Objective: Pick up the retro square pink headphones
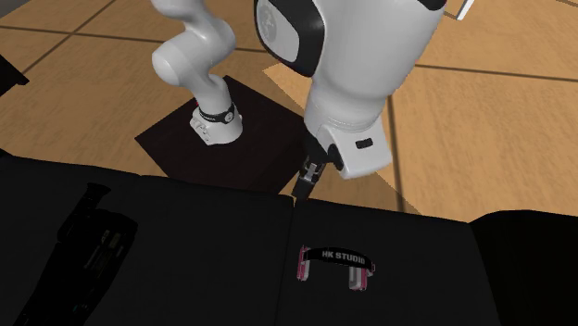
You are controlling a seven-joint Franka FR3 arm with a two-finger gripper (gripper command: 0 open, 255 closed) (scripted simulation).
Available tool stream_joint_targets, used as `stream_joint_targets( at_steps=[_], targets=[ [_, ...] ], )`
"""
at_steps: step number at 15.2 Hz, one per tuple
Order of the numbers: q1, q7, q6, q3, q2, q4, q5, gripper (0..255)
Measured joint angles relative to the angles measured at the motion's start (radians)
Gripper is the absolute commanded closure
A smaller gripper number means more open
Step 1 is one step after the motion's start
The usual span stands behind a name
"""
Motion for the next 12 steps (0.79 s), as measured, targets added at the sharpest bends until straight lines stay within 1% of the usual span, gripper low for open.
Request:
stream_joint_targets(
  at_steps=[5, 8, 12],
  targets=[
    [-0.020, -0.116, 0.017, -0.022, 0.209, 0.197, 0.044, 0],
    [-0.035, -0.171, 0.002, -0.020, 0.335, 0.339, 0.073, 0],
    [-0.068, -0.243, -0.025, -0.013, 0.501, 0.534, 0.108, 0]
  ],
)
